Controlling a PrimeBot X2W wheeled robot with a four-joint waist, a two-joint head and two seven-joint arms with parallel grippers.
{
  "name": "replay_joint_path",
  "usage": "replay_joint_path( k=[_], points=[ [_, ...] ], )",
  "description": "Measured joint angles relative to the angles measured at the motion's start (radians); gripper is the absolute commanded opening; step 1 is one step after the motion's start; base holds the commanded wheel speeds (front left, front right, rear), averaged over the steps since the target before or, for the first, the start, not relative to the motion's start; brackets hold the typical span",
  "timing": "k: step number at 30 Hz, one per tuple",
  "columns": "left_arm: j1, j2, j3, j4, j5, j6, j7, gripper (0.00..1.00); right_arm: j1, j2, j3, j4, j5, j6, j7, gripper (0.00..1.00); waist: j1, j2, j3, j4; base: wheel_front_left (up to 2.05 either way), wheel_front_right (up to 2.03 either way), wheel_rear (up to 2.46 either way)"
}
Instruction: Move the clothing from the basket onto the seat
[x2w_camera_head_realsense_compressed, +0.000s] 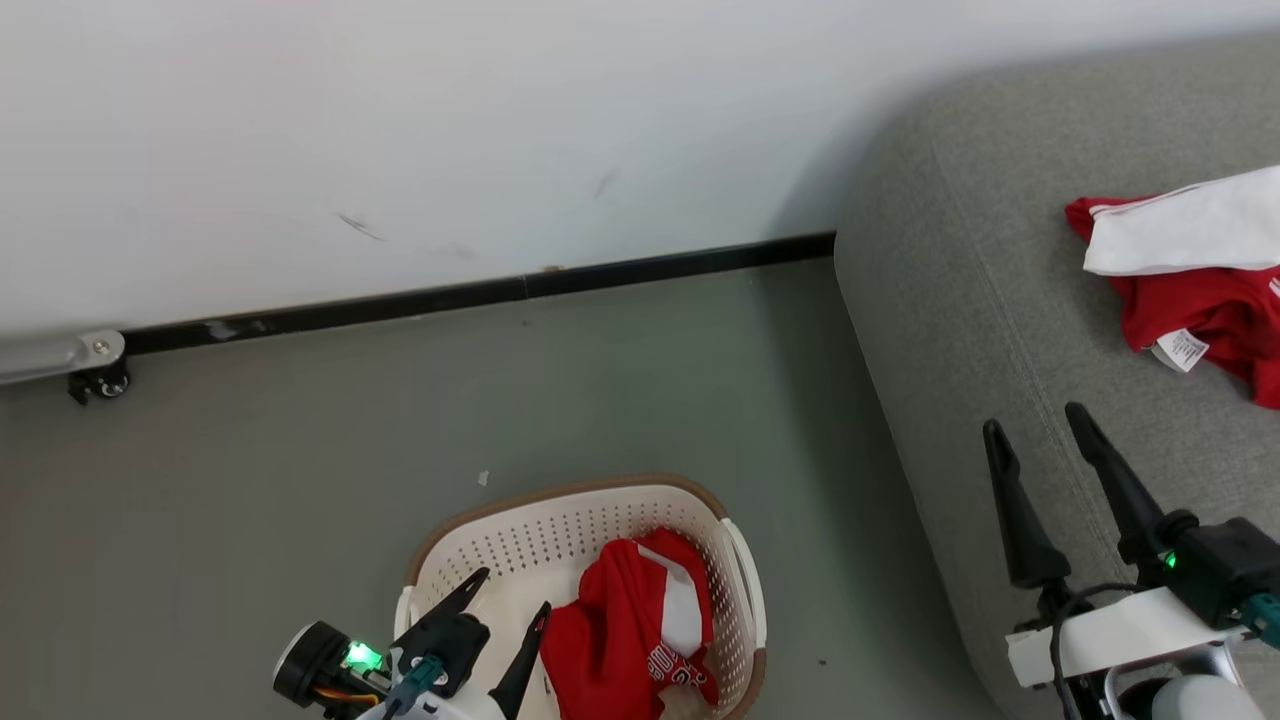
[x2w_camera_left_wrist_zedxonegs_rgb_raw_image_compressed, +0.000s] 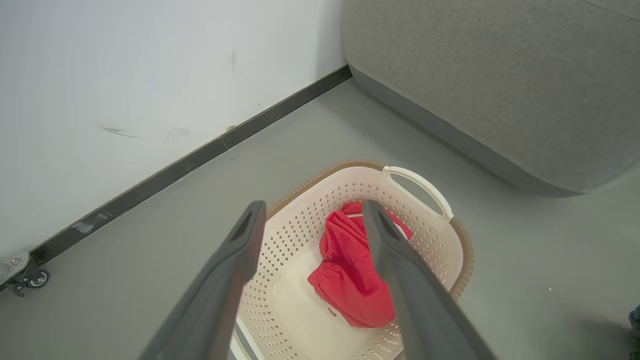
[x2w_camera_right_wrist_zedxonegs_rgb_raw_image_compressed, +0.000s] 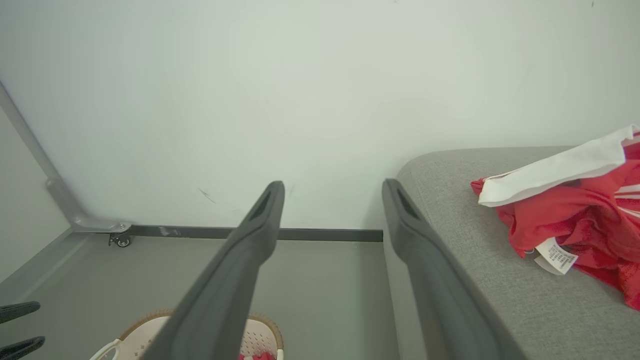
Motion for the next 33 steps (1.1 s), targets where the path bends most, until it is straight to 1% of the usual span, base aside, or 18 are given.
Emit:
replay_joint_path(
  k=[8, 18, 28, 33],
  points=[
    [-0.075, -0.014, -0.031, 0.087, 0.024, -0.017, 0.006, 1.00, -0.055, 0.000, -0.013, -0.064, -0.005, 0.000, 0.000, 1.00, 0.0000, -0.0001, 0.083, -0.021, 0.00, 0.00, 0.00],
    [-0.150, -0.025, -0.051, 0.162, 0.032, -0.018, 0.007, 1.00, -0.158, -0.002, -0.014, -0.129, -0.024, 0.000, 0.000, 1.00, 0.0000, 0.0000, 0.205, -0.056, 0.00, 0.00, 0.00],
    [-0.239, -0.033, -0.036, 0.213, 0.029, -0.016, 0.002, 1.00, -0.259, -0.002, 0.014, -0.139, -0.014, 0.000, 0.000, 1.00, 0.0000, 0.0000, 0.336, -0.093, 0.00, 0.00, 0.00],
    [-0.274, -0.035, -0.030, 0.240, 0.023, -0.007, -0.002, 1.00, -0.320, -0.002, 0.001, -0.141, -0.006, 0.000, 0.000, 1.00, 0.0000, 0.0000, 0.399, -0.111, 0.00, 0.00, 0.00]
  ],
)
